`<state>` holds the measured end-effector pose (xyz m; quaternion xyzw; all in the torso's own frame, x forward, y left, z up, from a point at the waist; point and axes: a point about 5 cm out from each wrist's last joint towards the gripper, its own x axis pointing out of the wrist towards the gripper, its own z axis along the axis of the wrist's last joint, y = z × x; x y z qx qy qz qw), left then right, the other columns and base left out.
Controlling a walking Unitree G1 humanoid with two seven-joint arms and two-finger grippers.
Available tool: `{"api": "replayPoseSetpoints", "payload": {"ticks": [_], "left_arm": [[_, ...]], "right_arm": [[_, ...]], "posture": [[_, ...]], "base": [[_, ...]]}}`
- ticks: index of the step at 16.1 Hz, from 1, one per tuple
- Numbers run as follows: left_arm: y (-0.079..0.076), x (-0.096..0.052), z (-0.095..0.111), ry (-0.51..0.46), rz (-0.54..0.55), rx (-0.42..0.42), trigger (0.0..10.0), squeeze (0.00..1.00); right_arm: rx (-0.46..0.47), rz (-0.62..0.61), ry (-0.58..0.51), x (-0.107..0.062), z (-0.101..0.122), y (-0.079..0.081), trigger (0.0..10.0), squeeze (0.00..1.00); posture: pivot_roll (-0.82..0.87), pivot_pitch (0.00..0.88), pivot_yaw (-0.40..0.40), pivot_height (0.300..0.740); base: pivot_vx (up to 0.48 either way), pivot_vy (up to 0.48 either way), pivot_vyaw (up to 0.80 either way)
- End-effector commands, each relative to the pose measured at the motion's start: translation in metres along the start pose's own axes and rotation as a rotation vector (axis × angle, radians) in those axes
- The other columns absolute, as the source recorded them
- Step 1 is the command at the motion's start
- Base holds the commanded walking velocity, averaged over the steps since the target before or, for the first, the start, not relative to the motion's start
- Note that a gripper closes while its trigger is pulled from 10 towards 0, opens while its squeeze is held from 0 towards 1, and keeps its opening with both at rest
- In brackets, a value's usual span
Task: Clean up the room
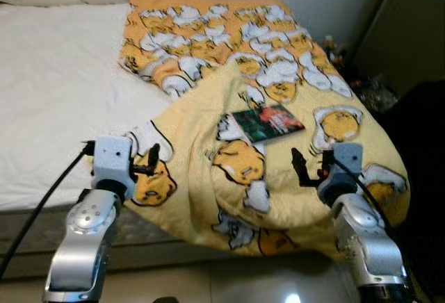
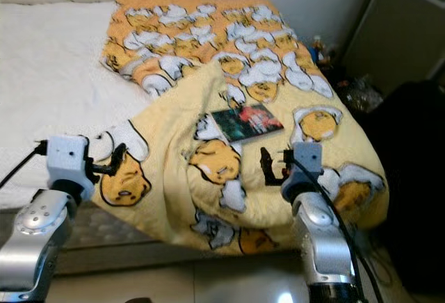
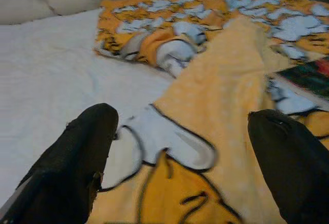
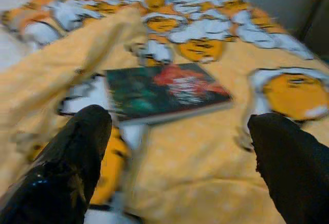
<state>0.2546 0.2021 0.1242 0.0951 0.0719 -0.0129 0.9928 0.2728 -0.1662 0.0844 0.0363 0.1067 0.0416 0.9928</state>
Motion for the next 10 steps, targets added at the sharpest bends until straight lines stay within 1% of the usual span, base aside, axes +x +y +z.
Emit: {"api": "replayPoseSetpoints", "payload": {"ticks": [1, 4, 10], "left_arm": [[0.0023, 0.0003, 0.0006, -0.001, 0.01, 0.008, 10.0, 1.0], [0.0009, 0.0003, 0.0004, -0.001, 0.009, 0.01, 10.0, 1.0], [0.0006, -0.0002, 0.0001, 0.0, 0.006, 0.007, 10.0, 1.0]], "right_arm": [[0.011, 0.03, -0.006, 0.0021, 0.003, 0.0057, 10.0, 0.0], [0.04, 0.023, 0.003, 0.0016, 0.0017, 0.0041, 10.0, 0.0], [0.018, 0.048, 0.003, 0.0009, 0.002, 0.0058, 10.0, 0.0]], "posture": [[0.04, 0.0, -0.062, 0.74], [0.04, 0.0, -0.063, 0.74], [0.04, 0.0, -0.061, 0.74]], "base": [[0.304, 0.0, 0.0], [0.306, 0.0, 0.0], [0.307, 0.0, 0.0]]}}
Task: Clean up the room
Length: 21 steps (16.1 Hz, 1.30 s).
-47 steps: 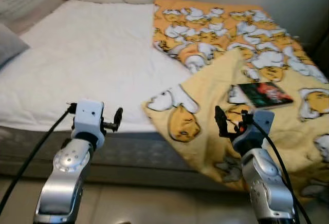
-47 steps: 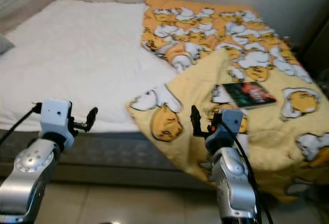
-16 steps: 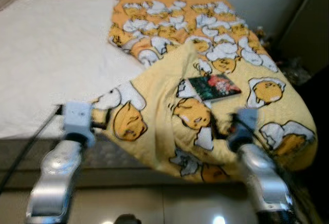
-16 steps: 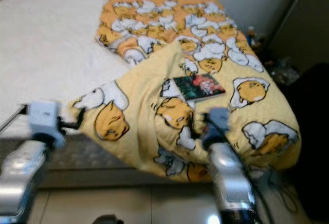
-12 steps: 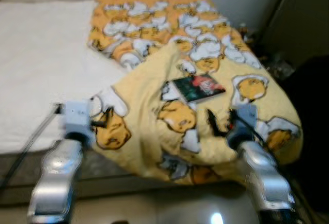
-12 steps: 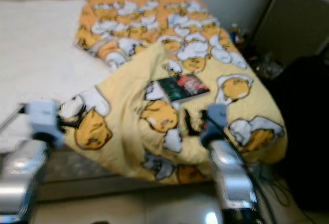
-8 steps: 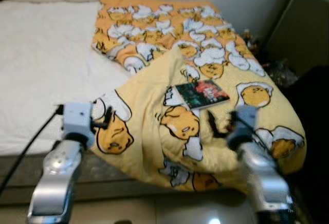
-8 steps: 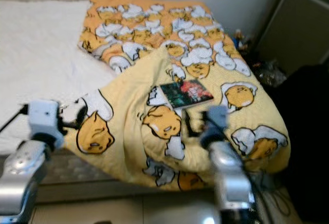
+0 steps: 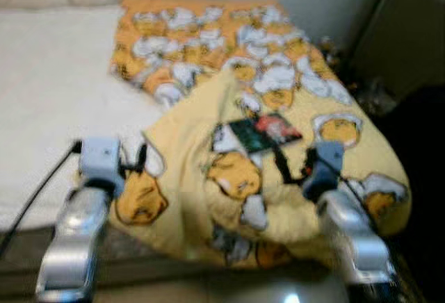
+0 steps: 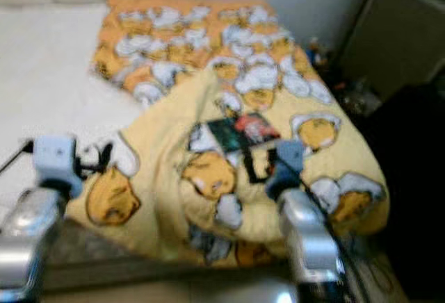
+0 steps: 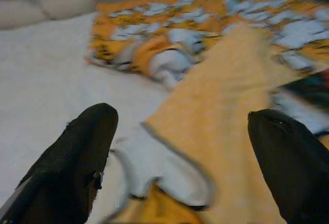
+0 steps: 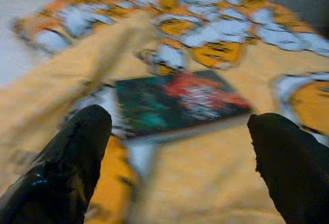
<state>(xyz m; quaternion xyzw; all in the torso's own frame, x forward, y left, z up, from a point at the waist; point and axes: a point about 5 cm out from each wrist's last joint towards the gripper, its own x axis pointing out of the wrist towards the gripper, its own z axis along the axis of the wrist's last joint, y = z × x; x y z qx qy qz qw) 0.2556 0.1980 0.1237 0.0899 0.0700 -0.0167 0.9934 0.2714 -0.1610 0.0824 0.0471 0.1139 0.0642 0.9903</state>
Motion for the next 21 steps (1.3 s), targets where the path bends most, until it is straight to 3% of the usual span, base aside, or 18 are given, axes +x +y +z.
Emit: {"api": "replayPoseSetpoints", "payload": {"ticks": [1, 6, 9, 15, 18, 19, 21], "left_arm": [[0.005, -0.001, 0.0, 0.004, 0.014, 0.015, 10.0, 1.0], [0.005, -0.001, 0.0, 0.003, 0.01, 0.014, 10.0, 1.0], [0.005, -0.001, 0.0, 0.004, 0.011, 0.016, 10.0, 1.0], [0.005, -0.001, 0.0, 0.009, 0.007, 0.022, 10.0, 1.0], [0.003, -0.002, 0.0, 0.007, -0.032, 0.033, 10.0, 1.0], [-0.001, -0.004, 0.0, 0.012, -0.08, 0.043, 10.0, 1.0], [-0.012, -0.005, 0.004, 0.008, -0.242, 0.084, 10.0, 1.0]], "right_arm": [[-0.008, 0.005, -0.012, 0.001, 0.004, 0.001, 10.0, 0.0], [-0.052, 0.008, 0.004, 0.001, 0.003, 0.0, 10.0, 0.0], [-0.003, -0.014, 0.004, 0.001, 0.003, -0.002, 10.0, 0.0], [0.008, -0.019, 0.019, 0.001, 0.001, -0.002, 10.0, 0.0], [0.037, -0.069, 0.077, 0.0, -0.005, -0.008, 10.0, 0.0], [0.098, -0.087, 0.108, -0.002, -0.009, -0.011, 10.0, 1.0], [0.191, -0.132, 0.186, -0.002, -0.016, -0.016, 10.0, 1.0]], "posture": [[0.04, 0.0, -0.061, 0.74], [0.04, 0.0, -0.061, 0.74], [0.04, 0.0, -0.061, 0.74], [0.04, 0.0, -0.059, 0.74], [0.03, 0.0, -0.058, 0.74], [0.03, 0.0, -0.057, 0.74], [0.04, 0.0, -0.064, 0.74]], "base": [[0.311, 0.0, 0.0], [0.322, 0.0, 0.16], [0.324, 0.0, 0.27], [0.323, 0.0, 0.0], [0.081, 0.0, 0.0], [0.0, 0.0, 0.0], [0.0, 0.0, 0.0]]}}
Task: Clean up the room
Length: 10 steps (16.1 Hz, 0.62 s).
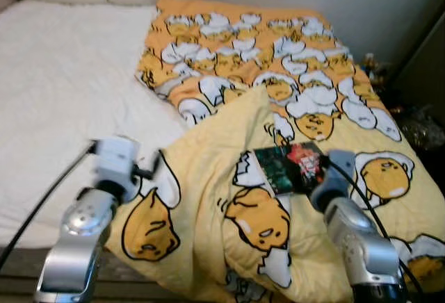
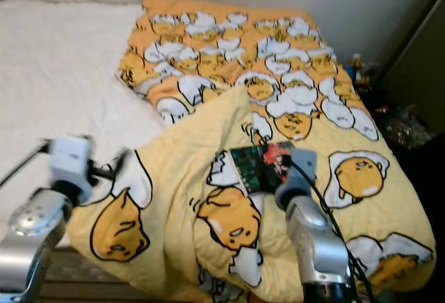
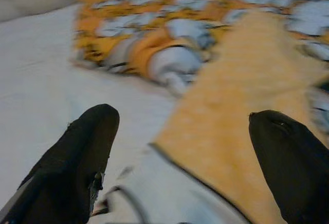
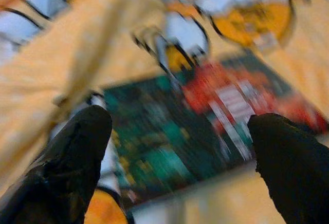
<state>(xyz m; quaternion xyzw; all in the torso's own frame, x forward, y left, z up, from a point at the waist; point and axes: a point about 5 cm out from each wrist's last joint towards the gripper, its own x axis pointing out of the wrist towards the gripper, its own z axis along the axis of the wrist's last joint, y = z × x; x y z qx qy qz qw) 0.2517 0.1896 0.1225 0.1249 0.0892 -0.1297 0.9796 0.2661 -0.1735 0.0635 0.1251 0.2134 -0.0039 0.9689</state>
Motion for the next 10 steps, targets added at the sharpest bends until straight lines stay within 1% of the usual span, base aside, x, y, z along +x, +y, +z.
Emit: {"api": "replayPoseSetpoints", "payload": {"ticks": [1, 2, 3, 4, 5, 6, 7, 8, 9, 10], "left_arm": [[-0.007, 0.0, 0.008, -0.02, -0.12, 0.056, 10.0, 1.0], [-0.006, 0.002, 0.011, -0.022, -0.185, 0.089, 10.0, 1.0], [-0.004, 0.003, 0.014, -0.019, -0.235, 0.115, 10.0, 1.0], [-0.002, 0.003, 0.016, -0.009, -0.285, 0.141, 10.0, 1.0], [-0.002, 0.002, 0.016, 0.012, -0.347, 0.177, 10.0, 1.0], [-0.001, 0.0, 0.016, 0.025, -0.378, 0.194, 10.0, 1.0], [0.001, -0.003, 0.014, 0.063, -0.446, 0.234, 10.0, 0.95], [0.003, -0.004, 0.013, 0.082, -0.474, 0.253, 10.0, 0.86], [0.005, -0.004, 0.013, 0.1, -0.499, 0.274, 10.0, 0.8], [0.005, -0.005, 0.013, 0.107, -0.508, 0.283, 10.0, 0.71]], "right_arm": [[0.095, -0.058, 0.041, 0.003, 0.0, -0.008, 10.0, 1.0], [0.205, -0.102, 0.074, 0.008, -0.002, -0.013, 10.0, 1.0], [0.294, -0.136, 0.111, 0.012, -0.004, -0.017, 10.0, 1.0], [0.357, -0.136, 0.136, 0.017, -0.004, -0.016, 10.0, 0.4], [0.411, -0.126, 0.156, 0.023, -0.002, -0.014, 10.0, 0.0], [0.452, -0.112, 0.169, 0.026, -0.001, -0.011, 10.0, 0.0], [0.532, -0.064, 0.226, 0.037, -0.002, -0.001, 10.0, 0.0], [0.583, -0.048, 0.254, 0.042, -0.003, 0.006, 10.0, 0.0], [0.617, -0.041, 0.279, 0.047, -0.003, 0.01, 10.0, 0.0], [0.628, -0.039, 0.287, 0.049, -0.004, 0.012, 10.0, 0.0]], "posture": [[0.05, 0.0, -0.072, 0.74], [0.06, 0.0, -0.076, 0.74], [0.08, 0.0, -0.087, 0.74], [0.08, 0.0, -0.09, 0.74], [0.09, 0.0, -0.091, 0.74], [0.09, 0.0, -0.086, 0.74], [0.1, 0.0, -0.085, 0.74], [0.1, 0.0, -0.08, 0.74], [0.1, 0.0, -0.078, 0.74], [0.1, 0.0, -0.078, 0.74]], "base": [[0.0, 0.0, 0.0], [0.0, 0.0, 0.0], [0.0, 0.0, 0.0], [0.0, 0.0, 0.0], [0.0, 0.0, 0.0], [0.0, 0.0, 0.0], [0.0, 0.0, 0.0], [0.0, 0.0, 0.0], [0.0, 0.0, 0.0], [0.0, 0.0, 0.0]]}}
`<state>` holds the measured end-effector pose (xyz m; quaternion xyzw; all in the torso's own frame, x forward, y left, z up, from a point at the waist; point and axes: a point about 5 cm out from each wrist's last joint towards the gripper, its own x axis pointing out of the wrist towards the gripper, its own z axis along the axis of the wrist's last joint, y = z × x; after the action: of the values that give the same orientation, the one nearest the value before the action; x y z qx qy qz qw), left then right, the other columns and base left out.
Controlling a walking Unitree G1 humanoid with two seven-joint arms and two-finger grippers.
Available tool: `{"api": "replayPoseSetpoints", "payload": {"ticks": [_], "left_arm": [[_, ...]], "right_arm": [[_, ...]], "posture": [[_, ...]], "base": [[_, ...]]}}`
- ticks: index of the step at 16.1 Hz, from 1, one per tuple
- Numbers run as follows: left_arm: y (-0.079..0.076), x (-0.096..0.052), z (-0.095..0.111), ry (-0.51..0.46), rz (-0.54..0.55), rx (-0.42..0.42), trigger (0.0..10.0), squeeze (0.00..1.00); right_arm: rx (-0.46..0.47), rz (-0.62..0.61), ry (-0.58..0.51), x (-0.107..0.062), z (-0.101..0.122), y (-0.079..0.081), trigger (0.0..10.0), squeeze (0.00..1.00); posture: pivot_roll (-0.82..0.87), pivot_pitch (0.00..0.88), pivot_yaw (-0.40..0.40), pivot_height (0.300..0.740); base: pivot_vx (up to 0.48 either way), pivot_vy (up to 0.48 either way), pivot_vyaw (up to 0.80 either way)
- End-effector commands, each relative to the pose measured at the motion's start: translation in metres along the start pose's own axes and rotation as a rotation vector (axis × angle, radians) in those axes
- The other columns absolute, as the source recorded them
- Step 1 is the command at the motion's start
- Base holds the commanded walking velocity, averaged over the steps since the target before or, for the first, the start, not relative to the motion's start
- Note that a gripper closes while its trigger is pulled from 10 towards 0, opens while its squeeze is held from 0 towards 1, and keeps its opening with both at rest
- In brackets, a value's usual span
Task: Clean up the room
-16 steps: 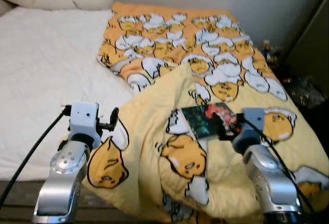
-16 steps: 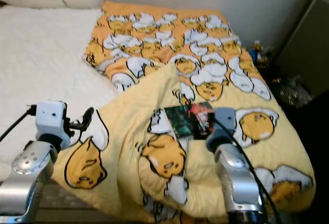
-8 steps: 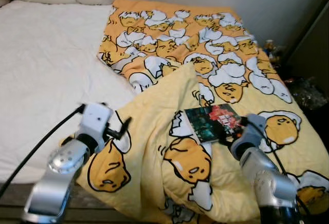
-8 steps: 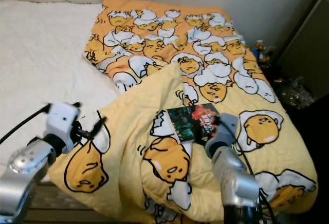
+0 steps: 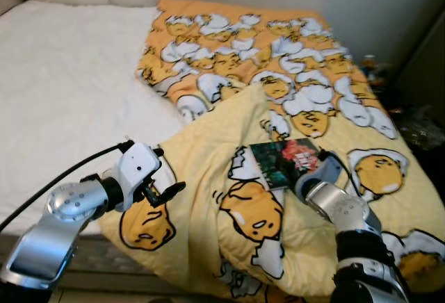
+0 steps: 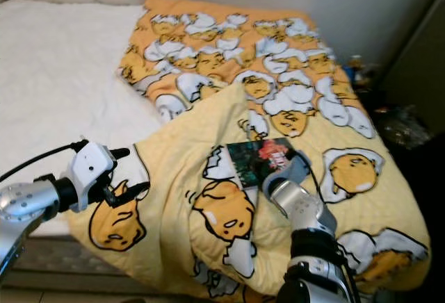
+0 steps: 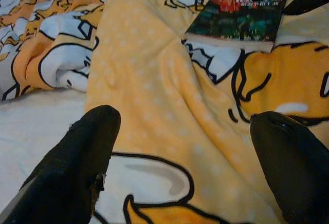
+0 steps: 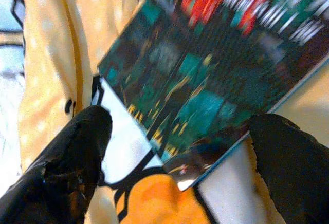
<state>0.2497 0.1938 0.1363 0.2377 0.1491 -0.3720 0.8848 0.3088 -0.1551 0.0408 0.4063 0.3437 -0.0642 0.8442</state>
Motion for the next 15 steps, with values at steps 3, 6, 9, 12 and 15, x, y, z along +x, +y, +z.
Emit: {"api": "replayPoseSetpoints", "payload": {"ticks": [3, 6, 9, 12, 15], "left_arm": [[0.0, -0.003, 0.005, 0.009, -0.095, 0.034, 10.0, 0.35], [-0.006, -0.001, 0.011, -0.012, -0.17, 0.044, 10.0, 0.0], [-0.009, 0.005, 0.014, -0.03, -0.196, 0.043, 10.0, 0.0], [-0.012, 0.009, 0.017, -0.041, -0.22, 0.044, 10.0, 0.0], [-0.015, 0.012, 0.019, -0.048, -0.253, 0.042, 10.0, 0.0]], "right_arm": [[0.008, -0.05, 0.009, 0.006, 0.003, 0.0, 10.0, 0.0], [0.024, -0.098, -0.015, 0.007, 0.011, -0.007, 10.0, 0.0], [0.049, -0.091, -0.048, -0.002, 0.022, -0.006, 10.0, 0.0], [0.054, -0.098, -0.05, -0.004, 0.022, -0.011, 10.0, 0.0], [0.077, -0.141, -0.033, 0.001, 0.014, -0.021, 10.0, 0.0]], "posture": [[0.11, 0.0, -0.076, 0.74], [0.11, 0.0, -0.076, 0.74], [0.09, 0.0, -0.07, 0.74], [0.08, 0.0, -0.064, 0.74], [0.09, 0.0, -0.06, 0.74]], "base": [[0.0, 0.0, 0.0], [0.0, 0.0, 0.0], [0.0, 0.0, 0.0], [0.0, 0.0, 0.0], [0.0, 0.0, 0.0]]}}
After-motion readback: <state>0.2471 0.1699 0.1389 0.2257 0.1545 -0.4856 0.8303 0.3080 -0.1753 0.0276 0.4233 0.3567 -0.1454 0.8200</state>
